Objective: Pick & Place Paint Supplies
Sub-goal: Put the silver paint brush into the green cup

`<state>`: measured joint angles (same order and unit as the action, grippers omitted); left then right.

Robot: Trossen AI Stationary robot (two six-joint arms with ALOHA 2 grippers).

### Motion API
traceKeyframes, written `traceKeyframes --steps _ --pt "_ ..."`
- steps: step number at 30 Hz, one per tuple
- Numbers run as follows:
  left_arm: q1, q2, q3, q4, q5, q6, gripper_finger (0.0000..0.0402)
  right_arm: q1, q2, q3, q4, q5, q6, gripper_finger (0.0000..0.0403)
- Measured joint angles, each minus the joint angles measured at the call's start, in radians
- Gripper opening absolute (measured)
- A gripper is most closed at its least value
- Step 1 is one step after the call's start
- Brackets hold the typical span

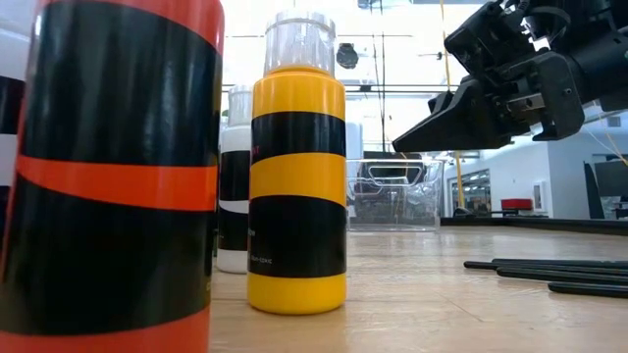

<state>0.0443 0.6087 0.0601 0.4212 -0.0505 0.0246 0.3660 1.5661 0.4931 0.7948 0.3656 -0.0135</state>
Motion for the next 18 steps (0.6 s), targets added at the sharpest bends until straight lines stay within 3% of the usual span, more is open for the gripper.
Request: traceKeyframes --steps 18 --pt "0.000 0.000 0.000 0.002 -0.002 -0.060 0.0019 0.000 0.000 0.000 0.000 0.003 0.001 0.0031"
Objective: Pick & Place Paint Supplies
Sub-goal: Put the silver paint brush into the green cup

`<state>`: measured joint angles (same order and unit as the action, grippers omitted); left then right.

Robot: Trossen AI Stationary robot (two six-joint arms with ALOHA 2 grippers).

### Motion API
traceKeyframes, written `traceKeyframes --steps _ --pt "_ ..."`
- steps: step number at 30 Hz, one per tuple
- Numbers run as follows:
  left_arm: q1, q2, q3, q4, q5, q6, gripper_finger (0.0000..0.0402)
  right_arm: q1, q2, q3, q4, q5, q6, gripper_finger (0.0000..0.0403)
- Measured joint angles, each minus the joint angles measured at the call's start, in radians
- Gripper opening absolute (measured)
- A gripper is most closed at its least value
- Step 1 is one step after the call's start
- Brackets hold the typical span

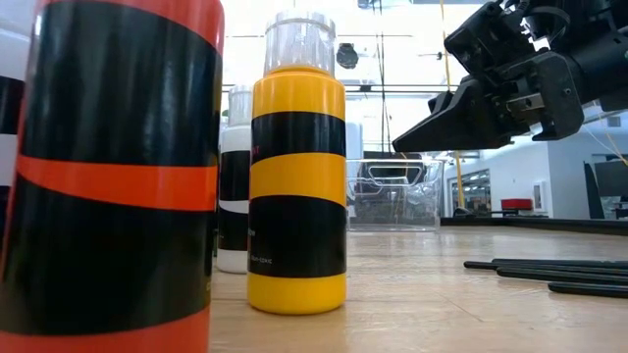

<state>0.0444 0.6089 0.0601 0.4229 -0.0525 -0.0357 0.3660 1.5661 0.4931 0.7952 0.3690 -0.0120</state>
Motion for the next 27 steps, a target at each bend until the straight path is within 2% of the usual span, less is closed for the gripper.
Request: traceKeyframes --steps 7,15,27 --pt "0.000 0.000 0.000 0.003 0.000 0.033 0.0002 0.000 0.000 0.000 0.000 0.001 -0.004 0.0031" --pt "0.000 0.000 0.000 0.003 0.000 0.035 0.0024 0.000 0.000 0.000 0.000 0.001 0.001 0.0031" --pt "0.000 0.000 0.000 0.030 0.000 0.037 0.0026 0.000 0.010 0.000 0.002 0.001 0.008 0.0031"
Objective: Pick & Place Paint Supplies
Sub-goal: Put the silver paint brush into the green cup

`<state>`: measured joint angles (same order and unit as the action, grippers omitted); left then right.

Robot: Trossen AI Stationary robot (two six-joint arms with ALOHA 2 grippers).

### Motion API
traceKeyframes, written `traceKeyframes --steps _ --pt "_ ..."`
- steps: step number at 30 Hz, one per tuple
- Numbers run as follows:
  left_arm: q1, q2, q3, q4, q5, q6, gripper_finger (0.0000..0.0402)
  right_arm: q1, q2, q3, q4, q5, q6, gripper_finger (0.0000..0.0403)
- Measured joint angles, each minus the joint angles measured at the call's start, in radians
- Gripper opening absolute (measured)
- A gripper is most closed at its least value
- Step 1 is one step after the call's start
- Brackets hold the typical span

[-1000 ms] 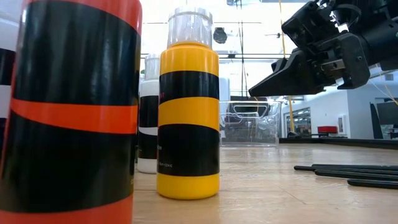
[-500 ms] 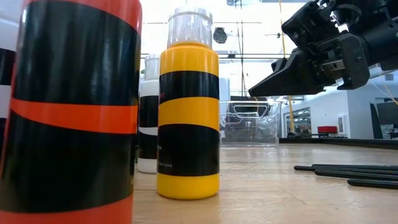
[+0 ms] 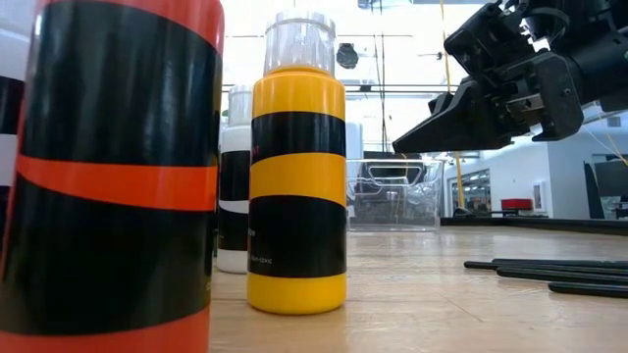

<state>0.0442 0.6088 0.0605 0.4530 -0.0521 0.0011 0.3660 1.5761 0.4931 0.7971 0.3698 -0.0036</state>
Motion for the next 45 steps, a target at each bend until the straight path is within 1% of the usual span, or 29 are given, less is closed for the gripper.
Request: traceKeyframes --steps 3,9,13,45 --pt "0.000 0.000 0.000 0.001 0.000 0.012 0.0026 0.000 0.025 0.000 0.012 0.000 0.000 0.0031" --pt "0.000 0.000 0.000 0.014 0.000 0.012 0.0026 -0.024 0.107 0.000 0.142 -0.001 -0.005 0.0031" --pt "0.000 0.000 0.000 0.014 0.000 0.012 0.0026 -0.041 0.144 0.000 0.188 -0.003 -0.007 0.0031" --pt "0.000 0.000 0.000 0.015 0.000 0.013 0.0026 -0.046 0.147 0.000 0.201 -0.005 -0.008 0.0032"
